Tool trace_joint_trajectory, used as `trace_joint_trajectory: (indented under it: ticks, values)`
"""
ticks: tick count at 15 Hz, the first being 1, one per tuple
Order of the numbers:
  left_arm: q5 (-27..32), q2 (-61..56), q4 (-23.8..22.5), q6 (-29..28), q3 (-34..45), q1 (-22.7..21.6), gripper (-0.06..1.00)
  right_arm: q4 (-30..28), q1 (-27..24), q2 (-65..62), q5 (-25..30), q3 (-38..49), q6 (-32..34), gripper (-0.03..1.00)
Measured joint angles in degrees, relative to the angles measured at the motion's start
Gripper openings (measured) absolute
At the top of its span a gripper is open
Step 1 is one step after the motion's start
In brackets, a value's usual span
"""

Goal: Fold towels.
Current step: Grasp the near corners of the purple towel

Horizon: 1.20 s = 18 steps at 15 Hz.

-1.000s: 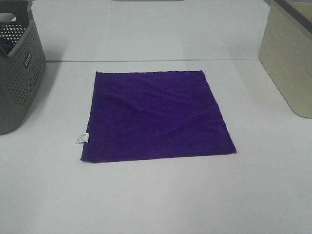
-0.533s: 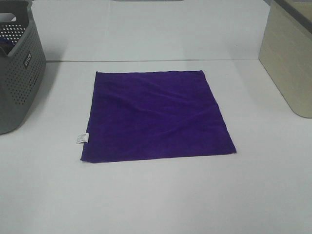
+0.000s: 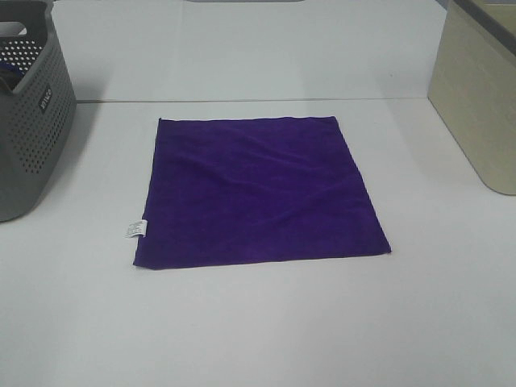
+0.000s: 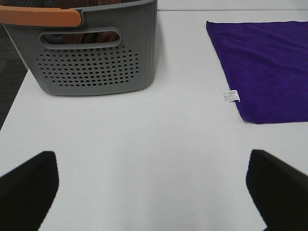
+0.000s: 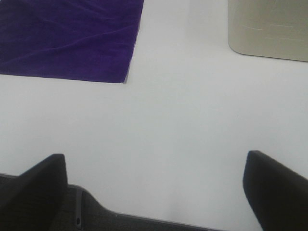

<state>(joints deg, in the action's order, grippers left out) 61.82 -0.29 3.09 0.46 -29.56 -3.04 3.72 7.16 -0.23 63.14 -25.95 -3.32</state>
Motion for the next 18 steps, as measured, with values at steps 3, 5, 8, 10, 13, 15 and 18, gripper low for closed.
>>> trace_joint_trajectory:
  ticks: [3, 5, 8, 10, 13, 15, 18]
  values:
    - [0.0, 0.0, 0.0, 0.0, 0.0, 0.0, 0.99, 0.0, 0.0, 0.0, 0.0, 0.0, 0.0, 0.96]
    - [0.0, 0.0, 0.23, 0.0, 0.0, 0.0, 0.99, 0.0, 0.0, 0.0, 0.0, 0.0, 0.0, 0.96]
    - [0.0, 0.0, 0.46, 0.0, 0.0, 0.0, 0.99, 0.0, 0.0, 0.0, 0.0, 0.0, 0.0, 0.96]
    - [0.0, 0.0, 0.63, 0.0, 0.0, 0.0, 0.99, 0.0, 0.0, 0.0, 0.0, 0.0, 0.0, 0.96]
    - [0.0, 0.0, 0.63, 0.0, 0.0, 0.0, 0.99, 0.0, 0.0, 0.0, 0.0, 0.0, 0.0, 0.96]
    - [0.0, 0.0, 0.74, 0.0, 0.0, 0.0, 0.99, 0.0, 0.0, 0.0, 0.0, 0.0, 0.0, 0.96]
    - [0.0, 0.0, 0.8, 0.0, 0.0, 0.0, 0.99, 0.0, 0.0, 0.0, 0.0, 0.0, 0.0, 0.96]
